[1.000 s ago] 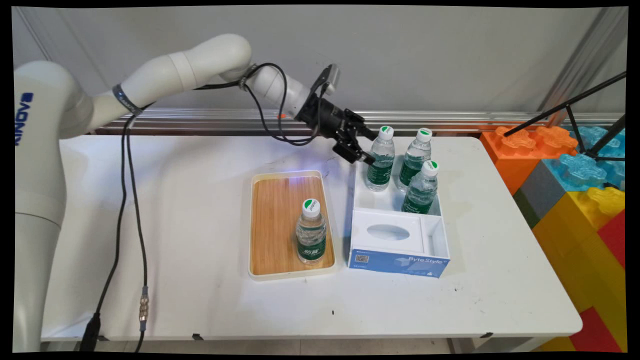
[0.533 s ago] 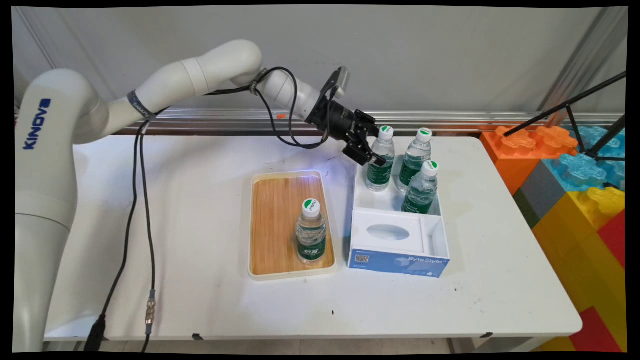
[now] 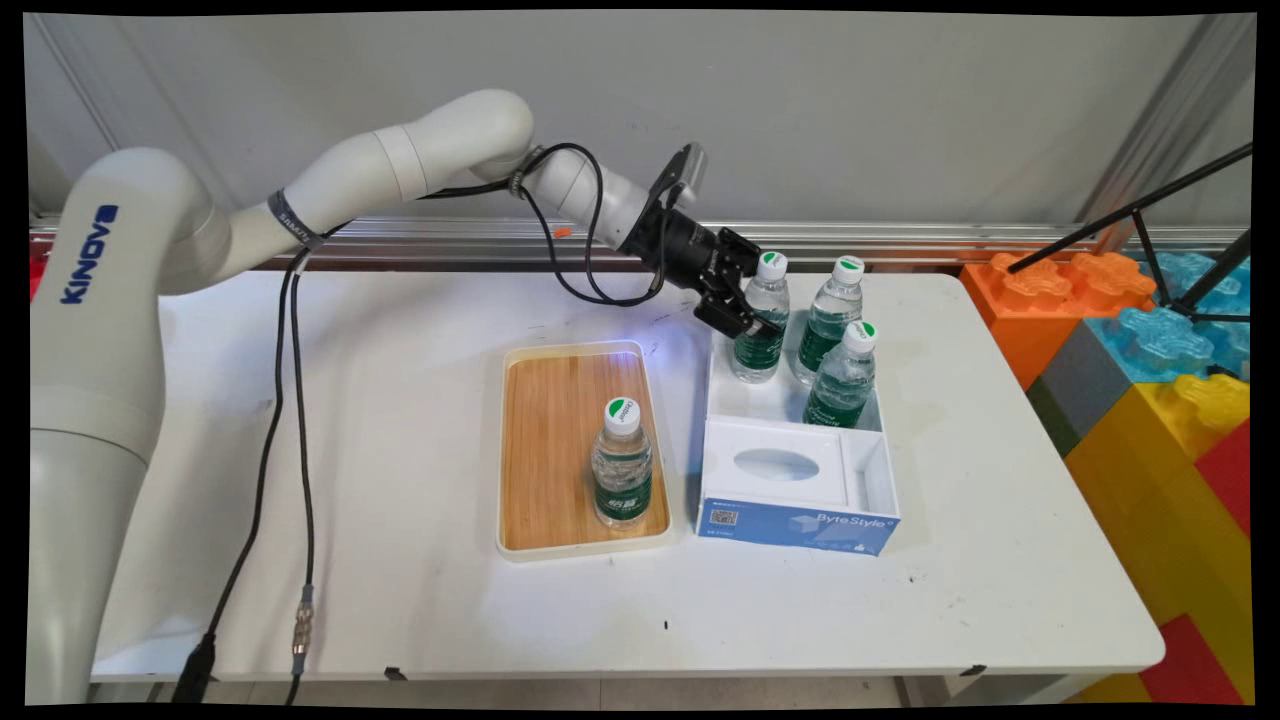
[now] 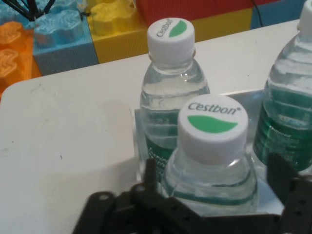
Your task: Pick up the green bottle from the white box, then place the picked object on the tray
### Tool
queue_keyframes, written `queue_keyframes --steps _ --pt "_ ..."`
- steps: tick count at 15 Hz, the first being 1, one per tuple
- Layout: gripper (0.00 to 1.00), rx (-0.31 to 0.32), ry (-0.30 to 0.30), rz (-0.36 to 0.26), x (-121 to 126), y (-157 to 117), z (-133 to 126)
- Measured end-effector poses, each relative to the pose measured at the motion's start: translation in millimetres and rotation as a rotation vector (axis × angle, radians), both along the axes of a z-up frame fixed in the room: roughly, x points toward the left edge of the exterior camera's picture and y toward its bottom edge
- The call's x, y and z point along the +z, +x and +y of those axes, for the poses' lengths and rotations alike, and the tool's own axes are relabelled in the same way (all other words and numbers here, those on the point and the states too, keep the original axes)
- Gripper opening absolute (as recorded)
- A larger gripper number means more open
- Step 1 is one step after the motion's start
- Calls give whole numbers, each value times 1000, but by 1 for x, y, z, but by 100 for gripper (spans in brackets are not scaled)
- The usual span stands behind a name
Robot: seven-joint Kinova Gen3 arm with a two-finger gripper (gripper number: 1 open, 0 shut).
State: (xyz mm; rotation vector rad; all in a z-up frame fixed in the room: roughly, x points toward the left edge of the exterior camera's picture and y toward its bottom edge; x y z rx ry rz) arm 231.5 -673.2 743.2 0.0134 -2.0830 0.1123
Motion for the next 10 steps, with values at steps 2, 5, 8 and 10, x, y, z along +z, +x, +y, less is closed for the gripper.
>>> queue_keyframes --steps 2,5,8,10 --pt "0 -2 -3 1 -1 0 0" --pt "0 -1 -6 0 -1 0 0" --pt "0 6 -1 -2 2 3 2" --pt "0 21 4 9 11 5 3"
